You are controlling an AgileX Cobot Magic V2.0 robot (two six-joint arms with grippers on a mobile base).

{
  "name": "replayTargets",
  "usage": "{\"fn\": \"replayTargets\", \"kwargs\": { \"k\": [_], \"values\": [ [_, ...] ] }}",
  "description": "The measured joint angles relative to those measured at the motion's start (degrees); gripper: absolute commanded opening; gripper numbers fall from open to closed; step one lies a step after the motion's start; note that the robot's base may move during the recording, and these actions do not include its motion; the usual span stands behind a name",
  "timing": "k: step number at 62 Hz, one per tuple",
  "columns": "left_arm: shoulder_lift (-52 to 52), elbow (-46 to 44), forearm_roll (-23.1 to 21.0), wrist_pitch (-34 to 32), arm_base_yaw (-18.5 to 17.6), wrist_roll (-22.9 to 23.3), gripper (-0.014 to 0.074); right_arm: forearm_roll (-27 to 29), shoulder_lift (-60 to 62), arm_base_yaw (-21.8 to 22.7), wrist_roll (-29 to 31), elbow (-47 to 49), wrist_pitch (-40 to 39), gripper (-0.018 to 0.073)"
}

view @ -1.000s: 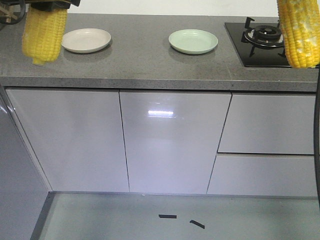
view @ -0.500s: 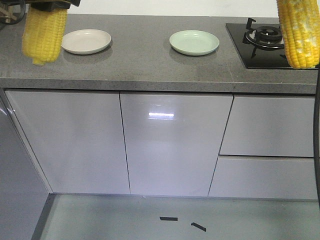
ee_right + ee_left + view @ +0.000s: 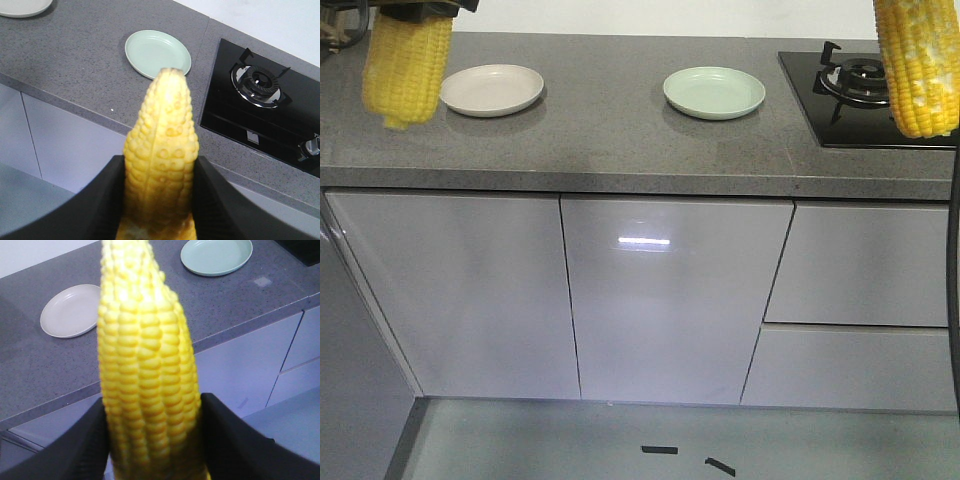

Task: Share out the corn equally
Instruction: 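Drive the base up to the counter with the empty cream and green plates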

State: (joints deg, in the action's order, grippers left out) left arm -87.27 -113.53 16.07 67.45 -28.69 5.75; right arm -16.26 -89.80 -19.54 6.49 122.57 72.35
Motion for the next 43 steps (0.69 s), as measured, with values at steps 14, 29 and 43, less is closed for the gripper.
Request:
{"fn": "replayTargets", "kwargs": {
  "k": [14,29,43],
  "values": [
    [0.0,0.0,0.0,0.0,0.0,0.0,-0.0006,0.0,0.0,0.0,0.0,0.0,0.0,-0.0009],
    [0.0,0.0,0.0,0.0,0.0,0.0,-0.0006,0.0,0.0,0.0,0.0,0.0,0.0,-0.0009],
    [0.0,0.0,0.0,0.0,0.0,0.0,-0.0006,0.0,0.0,0.0,0.0,0.0,0.0,-0.0009]
  ]
}}
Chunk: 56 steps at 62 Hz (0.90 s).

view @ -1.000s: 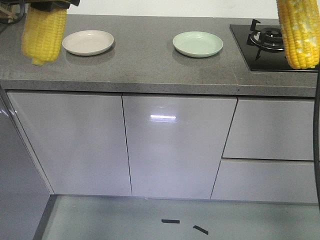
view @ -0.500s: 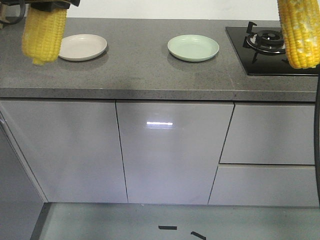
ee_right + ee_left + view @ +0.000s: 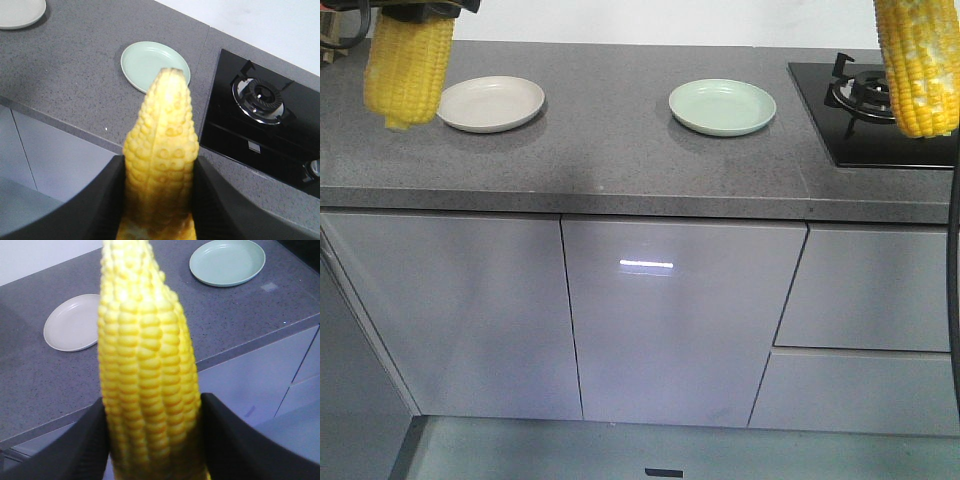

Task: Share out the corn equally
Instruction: 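Drive the base up to the counter with the empty cream and green plates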

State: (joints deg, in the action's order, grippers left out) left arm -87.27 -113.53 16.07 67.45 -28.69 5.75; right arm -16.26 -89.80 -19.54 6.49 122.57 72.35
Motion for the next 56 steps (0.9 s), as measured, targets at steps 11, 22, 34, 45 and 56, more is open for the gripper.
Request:
{"fn": "replayTargets", "kwargs": {
  "k": [11,22,34,45,56],
  "values": [
    [0.0,0.0,0.0,0.0,0.0,0.0,-0.0006,0.0,0.0,0.0,0.0,0.0,0.0,-0.0009],
    [0.0,0.0,0.0,0.0,0.0,0.0,-0.0006,0.0,0.0,0.0,0.0,0.0,0.0,-0.0009],
    [0.0,0.0,0.0,0.0,0.0,0.0,-0.0006,0.0,0.0,0.0,0.0,0.0,0.0,-0.0009],
    [0.0,0.0,0.0,0.0,0.0,0.0,-0.0006,0.0,0.0,0.0,0.0,0.0,0.0,-0.0009],
    [0.0,0.0,0.0,0.0,0.0,0.0,-0.0006,0.0,0.0,0.0,0.0,0.0,0.0,-0.0009]
  ]
}}
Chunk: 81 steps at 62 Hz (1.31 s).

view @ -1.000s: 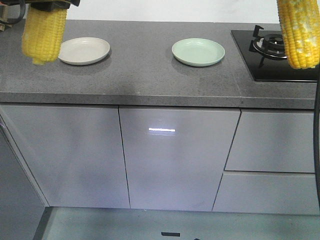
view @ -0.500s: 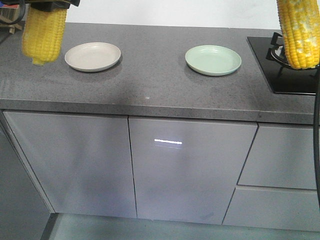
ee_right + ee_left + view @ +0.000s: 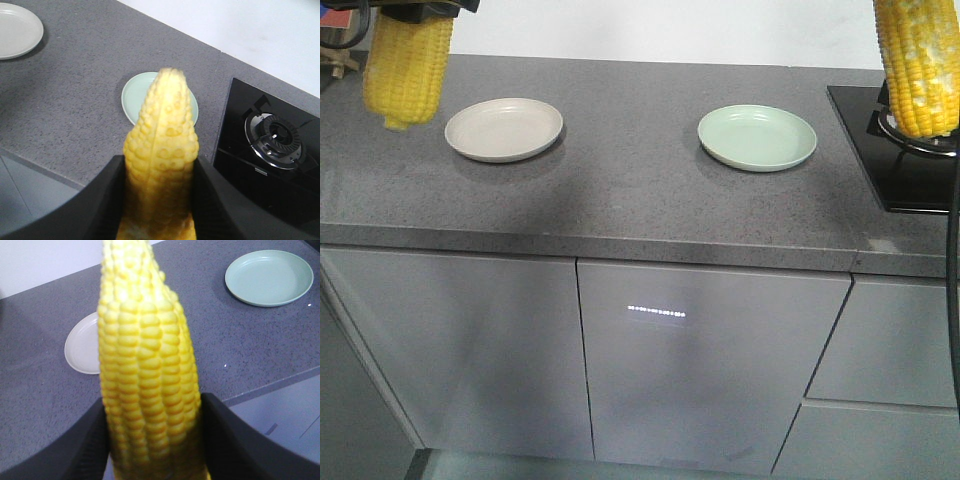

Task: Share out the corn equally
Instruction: 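Drive the base up to the counter with the empty cream and green plates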

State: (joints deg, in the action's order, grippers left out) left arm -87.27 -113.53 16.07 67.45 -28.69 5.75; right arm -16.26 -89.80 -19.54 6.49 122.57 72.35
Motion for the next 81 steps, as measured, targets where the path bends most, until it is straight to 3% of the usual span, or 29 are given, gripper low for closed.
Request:
{"fn": "replayTargets", "kwargs": {
  "k": [81],
  "values": [
    [0.0,0.0,0.0,0.0,0.0,0.0,-0.0006,0.0,0.0,0.0,0.0,0.0,0.0,-0.0009]
  ]
}}
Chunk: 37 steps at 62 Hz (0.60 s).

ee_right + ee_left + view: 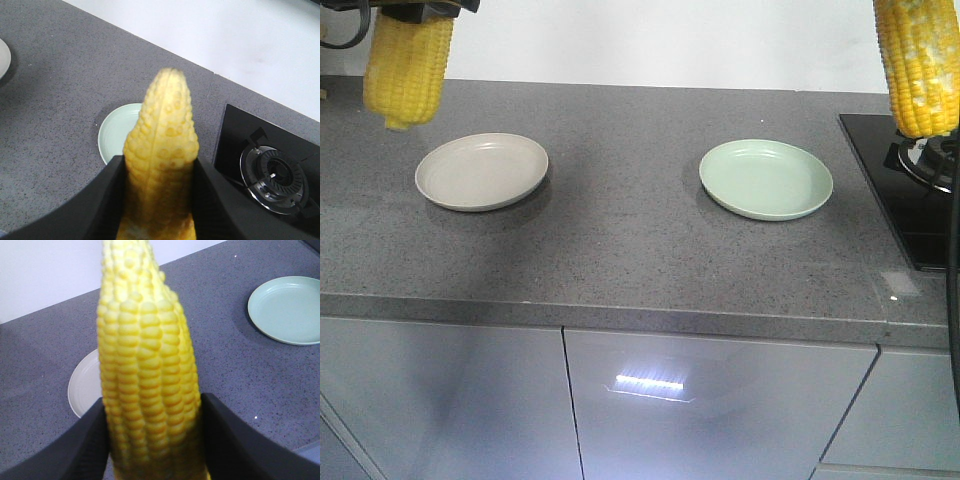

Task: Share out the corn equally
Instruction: 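Drive the base up to the counter with the empty cream and green plates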

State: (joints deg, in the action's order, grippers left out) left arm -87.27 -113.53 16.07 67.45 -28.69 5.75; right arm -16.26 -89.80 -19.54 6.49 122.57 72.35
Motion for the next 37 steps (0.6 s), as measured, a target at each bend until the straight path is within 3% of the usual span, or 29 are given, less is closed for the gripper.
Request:
{"fn": "replayTargets", "kwargs": {
  "k": [37],
  "values": [
    [0.0,0.0,0.0,0.0,0.0,0.0,-0.0006,0.0,0.0,0.0,0.0,0.0,0.0,-0.0009]
  ]
}}
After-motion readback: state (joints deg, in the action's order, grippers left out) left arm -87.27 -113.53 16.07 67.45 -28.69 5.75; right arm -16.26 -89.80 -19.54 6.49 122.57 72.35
